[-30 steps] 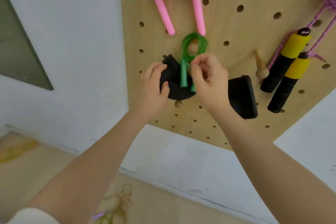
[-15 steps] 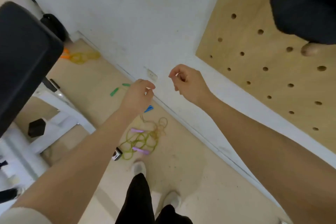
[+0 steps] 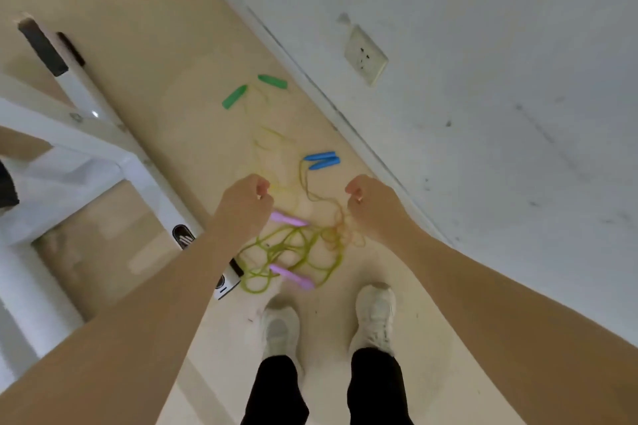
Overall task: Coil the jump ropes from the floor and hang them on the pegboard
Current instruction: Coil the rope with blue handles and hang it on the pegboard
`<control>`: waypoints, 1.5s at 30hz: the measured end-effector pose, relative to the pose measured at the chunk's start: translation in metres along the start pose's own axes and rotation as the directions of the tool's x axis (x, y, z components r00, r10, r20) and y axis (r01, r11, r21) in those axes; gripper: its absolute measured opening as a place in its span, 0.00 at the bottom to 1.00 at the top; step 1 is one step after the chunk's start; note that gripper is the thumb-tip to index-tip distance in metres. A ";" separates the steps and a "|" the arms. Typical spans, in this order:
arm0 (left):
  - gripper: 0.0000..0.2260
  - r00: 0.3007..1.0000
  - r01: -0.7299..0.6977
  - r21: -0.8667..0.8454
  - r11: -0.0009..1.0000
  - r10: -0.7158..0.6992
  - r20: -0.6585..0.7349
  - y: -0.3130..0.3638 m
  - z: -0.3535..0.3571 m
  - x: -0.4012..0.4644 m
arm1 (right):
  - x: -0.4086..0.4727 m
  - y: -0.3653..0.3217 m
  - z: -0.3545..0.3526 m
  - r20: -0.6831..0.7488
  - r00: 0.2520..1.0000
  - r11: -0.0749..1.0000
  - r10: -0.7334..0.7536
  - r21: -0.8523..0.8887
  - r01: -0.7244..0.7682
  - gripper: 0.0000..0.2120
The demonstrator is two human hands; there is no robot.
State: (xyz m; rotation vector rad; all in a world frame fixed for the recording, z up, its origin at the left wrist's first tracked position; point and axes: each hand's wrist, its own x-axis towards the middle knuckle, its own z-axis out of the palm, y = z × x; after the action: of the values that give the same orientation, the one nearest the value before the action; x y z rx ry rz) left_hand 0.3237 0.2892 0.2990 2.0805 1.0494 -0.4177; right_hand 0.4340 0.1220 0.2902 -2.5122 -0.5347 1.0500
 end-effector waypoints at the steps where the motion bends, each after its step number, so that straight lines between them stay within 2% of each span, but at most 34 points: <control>1: 0.13 1.000 0.015 0.017 1.000 -0.016 0.008 -0.015 0.017 0.023 | 0.026 0.015 0.019 0.026 1.000 0.998 -0.008 -0.066 0.010 0.15; 4: 0.14 0.999 0.050 0.048 0.998 -0.050 -0.006 -0.051 0.063 0.084 | 0.103 0.054 0.071 0.067 0.998 0.988 -0.020 -0.151 0.030 0.17; 8: 0.15 0.999 0.051 0.050 0.997 -0.051 -0.018 -0.086 0.119 0.155 | 0.198 0.088 0.128 0.061 0.992 0.952 -0.106 -0.280 0.119 0.20; 14: 0.14 0.993 0.084 0.053 0.995 -0.079 -0.087 -0.130 0.177 0.241 | 0.319 0.101 0.170 0.087 0.972 0.848 -0.221 -0.475 0.235 0.24; 17: 0.14 0.996 0.071 0.023 0.997 -0.069 -0.063 -0.137 0.186 0.265 | 0.345 0.109 0.185 0.090 0.955 0.669 -0.283 -0.695 0.263 0.26; 19: 0.14 0.997 0.053 0.023 0.998 -0.052 -0.051 -0.138 0.182 0.272 | 0.348 0.108 0.192 0.112 0.941 0.562 -0.320 -0.777 0.284 0.21; 20: 0.14 0.997 0.055 0.013 0.998 -0.055 -0.051 -0.136 0.177 0.270 | 0.344 0.107 0.192 0.157 0.943 0.542 -0.293 -0.786 0.299 0.17; 21: 0.14 0.997 0.063 -0.009 0.998 -0.064 -0.053 -0.133 0.170 0.264 | 0.335 0.104 0.187 0.204 0.950 0.572 -0.237 -0.761 0.306 0.15; 23: 0.13 0.995 0.067 -0.068 0.995 -0.071 -0.063 -0.119 0.148 0.243 | 0.310 0.094 0.168 0.222 0.966 0.762 -0.133 -0.600 0.243 0.11; 25: 0.12 0.997 0.056 -0.122 0.991 -0.061 -0.042 -0.100 0.121 0.210 | 0.277 0.074 0.138 0.153 0.982 0.922 -0.108 -0.355 0.156 0.05; 27: 0.12 0.999 0.035 -0.153 0.988 -0.036 -0.009 -0.078 0.091 0.171 | 0.238 0.043 0.099 0.101 0.986 0.983 -0.136 -0.109 0.146 0.02; 29: 0.12 1.000 -0.001 -0.200 0.980 0.002 0.008 -0.055 0.061 0.131 | 0.189 0.005 0.057 0.103 0.978 0.983 -0.180 0.048 0.176 0.05; 33: 0.20 0.994 -0.109 -0.322 0.940 0.106 -0.027 -0.003 -0.007 0.057 | 0.089 -0.061 -0.016 0.047 0.977 0.962 -0.209 0.188 0.197 0.05; 36: 0.26 0.957 -0.269 -0.292 0.918 0.288 0.023 0.038 -0.056 0.011 | 0.025 -0.102 -0.061 0.083 0.968 0.946 -0.235 0.246 0.208 0.03; 39: 0.22 0.918 -0.353 -0.303 0.885 0.390 0.070 0.076 -0.097 -0.031 | -0.030 -0.132 -0.099 0.057 0.966 0.933 -0.252 0.280 0.227 0.02; 42: 0.14 0.903 -0.399 -0.338 0.852 0.428 0.015 0.102 -0.128 -0.074 | -0.079 -0.158 -0.136 -0.085 0.967 0.906 -0.239 0.338 0.254 0.06; 45: 0.10 0.892 -0.423 -0.358 0.833 0.452 -0.003 0.119 -0.154 -0.115 | -0.127 -0.175 -0.169 -0.207 0.950 0.884 -0.235 0.360 0.297 0.09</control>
State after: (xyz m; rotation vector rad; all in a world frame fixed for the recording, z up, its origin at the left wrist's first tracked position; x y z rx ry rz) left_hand 0.3408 0.2965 0.5243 1.8824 0.5190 -0.0719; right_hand 0.4391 0.1818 0.5583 -2.0785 -0.5471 0.7580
